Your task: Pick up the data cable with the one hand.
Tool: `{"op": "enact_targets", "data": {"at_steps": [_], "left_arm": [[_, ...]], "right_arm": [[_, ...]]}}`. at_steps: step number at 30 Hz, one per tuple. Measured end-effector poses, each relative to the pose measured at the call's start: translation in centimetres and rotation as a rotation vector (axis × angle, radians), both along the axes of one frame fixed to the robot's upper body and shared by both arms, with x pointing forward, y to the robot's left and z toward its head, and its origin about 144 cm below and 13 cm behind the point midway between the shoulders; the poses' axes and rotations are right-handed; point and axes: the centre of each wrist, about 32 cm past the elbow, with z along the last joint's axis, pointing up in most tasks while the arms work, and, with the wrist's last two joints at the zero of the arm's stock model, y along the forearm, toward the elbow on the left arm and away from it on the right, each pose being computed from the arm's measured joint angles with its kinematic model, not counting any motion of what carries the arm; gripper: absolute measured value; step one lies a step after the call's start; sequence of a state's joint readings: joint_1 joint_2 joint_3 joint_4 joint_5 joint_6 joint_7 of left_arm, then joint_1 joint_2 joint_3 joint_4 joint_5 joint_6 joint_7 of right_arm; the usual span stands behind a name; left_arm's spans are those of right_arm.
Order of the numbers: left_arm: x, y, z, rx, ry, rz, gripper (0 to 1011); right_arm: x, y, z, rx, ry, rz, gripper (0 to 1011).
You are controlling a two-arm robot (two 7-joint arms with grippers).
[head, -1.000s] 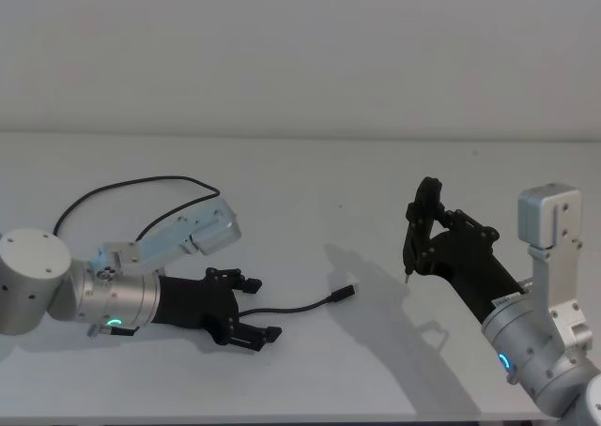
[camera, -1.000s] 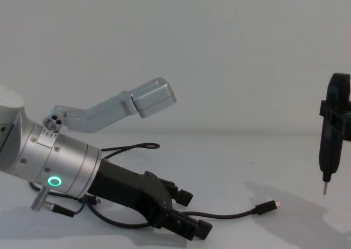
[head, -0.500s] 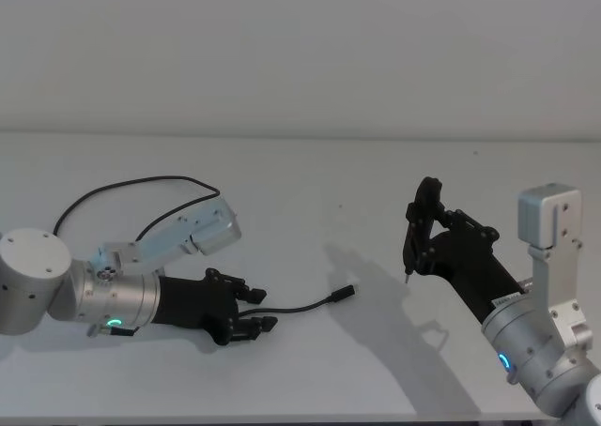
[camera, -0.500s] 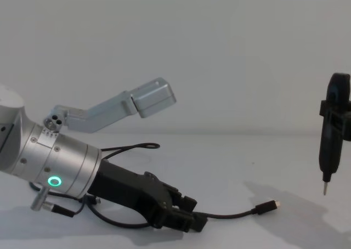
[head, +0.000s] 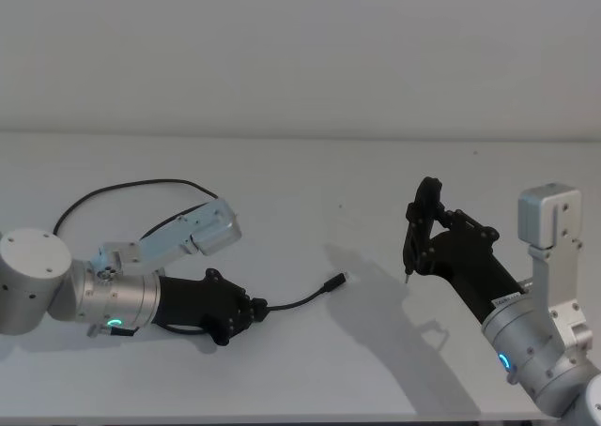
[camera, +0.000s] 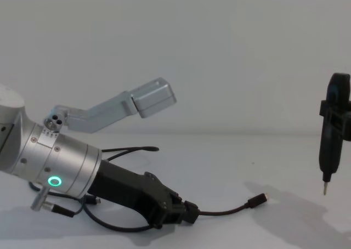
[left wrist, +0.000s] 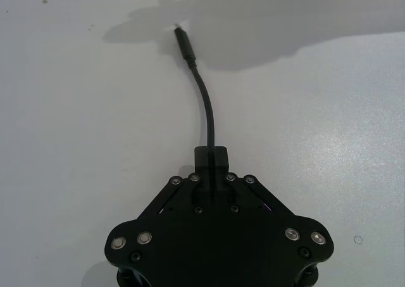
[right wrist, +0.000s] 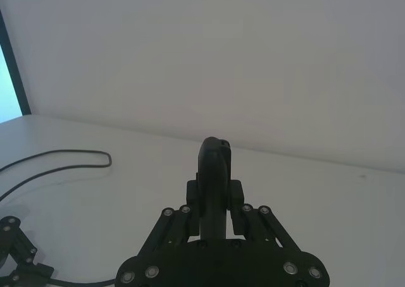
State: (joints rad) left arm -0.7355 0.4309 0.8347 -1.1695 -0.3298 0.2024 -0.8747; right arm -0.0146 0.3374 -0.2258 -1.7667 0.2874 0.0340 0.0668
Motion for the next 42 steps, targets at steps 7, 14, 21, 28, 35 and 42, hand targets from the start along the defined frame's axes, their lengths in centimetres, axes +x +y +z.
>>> {"op": "enact_targets", "data": {"at_steps": [7, 14, 21, 28, 35, 42], "left_arm": [[0.0, 0.0, 0.0, 0.000, 0.000, 0.000, 43], [0.0, 0.0, 0.0, -0.001, -0.001, -0.001, 44], [-0.2, 0.1, 0.2, -0.019, -0.027, -0.013, 44], [-0.6, 0.5, 1.1, -0.059, -0.071, -0.040, 43], [-1.0, 0.9, 1.7, -0.083, -0.097, -0.058, 44], [-1.2, 1.2, 2.2, -0.099, -0.116, -0.070, 43]], "right_arm": [[0.0, 0.0, 0.0, 0.000, 0.000, 0.000, 274], [0.0, 0.0, 0.1, 0.001, -0.003, 0.000, 275], [0.0, 0.1, 0.6, 0.009, -0.024, 0.008, 274], [-0.1, 0.1, 1.8, 0.035, -0.064, 0.031, 274], [-0.1, 0.3, 2.8, 0.071, -0.087, 0.054, 275], [0.0, 0.6, 3.3, 0.109, -0.097, 0.077, 275]]}}
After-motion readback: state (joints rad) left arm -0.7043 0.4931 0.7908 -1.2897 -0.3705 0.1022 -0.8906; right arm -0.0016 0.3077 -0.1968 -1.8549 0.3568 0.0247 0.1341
